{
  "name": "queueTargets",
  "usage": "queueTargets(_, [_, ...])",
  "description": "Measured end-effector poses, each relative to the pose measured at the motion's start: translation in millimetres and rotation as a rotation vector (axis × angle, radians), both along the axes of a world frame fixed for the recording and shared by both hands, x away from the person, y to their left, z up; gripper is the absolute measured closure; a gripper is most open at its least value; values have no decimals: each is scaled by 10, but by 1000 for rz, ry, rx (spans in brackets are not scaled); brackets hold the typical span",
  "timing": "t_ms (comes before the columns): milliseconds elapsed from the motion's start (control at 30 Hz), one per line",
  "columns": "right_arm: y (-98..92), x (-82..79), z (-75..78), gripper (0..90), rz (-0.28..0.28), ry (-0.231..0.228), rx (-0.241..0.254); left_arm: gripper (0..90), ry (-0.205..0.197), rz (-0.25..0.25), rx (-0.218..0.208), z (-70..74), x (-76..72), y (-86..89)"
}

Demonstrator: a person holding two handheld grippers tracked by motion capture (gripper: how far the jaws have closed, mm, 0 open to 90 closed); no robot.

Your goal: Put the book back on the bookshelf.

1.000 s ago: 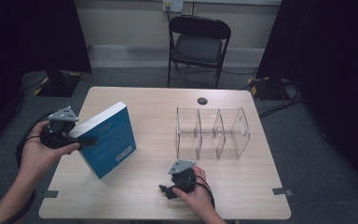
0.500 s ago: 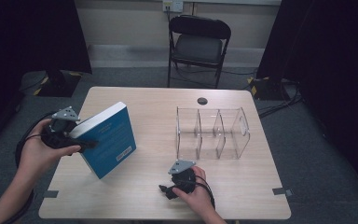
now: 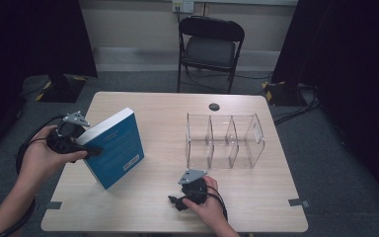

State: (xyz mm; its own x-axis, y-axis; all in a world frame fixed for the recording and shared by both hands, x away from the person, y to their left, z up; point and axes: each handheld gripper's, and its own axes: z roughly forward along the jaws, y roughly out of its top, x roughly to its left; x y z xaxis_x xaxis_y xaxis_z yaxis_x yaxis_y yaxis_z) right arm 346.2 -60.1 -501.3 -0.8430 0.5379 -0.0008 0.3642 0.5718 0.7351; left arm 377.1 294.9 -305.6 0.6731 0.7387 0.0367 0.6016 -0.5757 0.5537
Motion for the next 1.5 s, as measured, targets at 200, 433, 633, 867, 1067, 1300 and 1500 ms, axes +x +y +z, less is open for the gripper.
queueTargets(200, [-1,1,1,150,1,-1,0,573,21,-24,-24,-14,8,7])
queueTargets(433, [-1,0,1,151,0,1,0,604,7,-15,-12,-13,-24,-35])
queueTargets(633, [-2,1,1,151,2,-1,-1,611,7,-23,-23,-9,-30,-26])
queueTargets(867, [-3,3,1,151,2,1,1,616,-9,-42,-52,1,-47,-67])
queueTargets(1067, [-3,0,3,150,0,3,-2,617,-29,-94,-44,118,-113,-185])
queueTargets(1300, [-9,5,2,147,9,-3,-2,617,-31,-186,-62,209,-252,-422])
queueTargets(1500, [-59,13,1,144,14,-4,-2,616,-32,-291,-74,290,-373,-661])
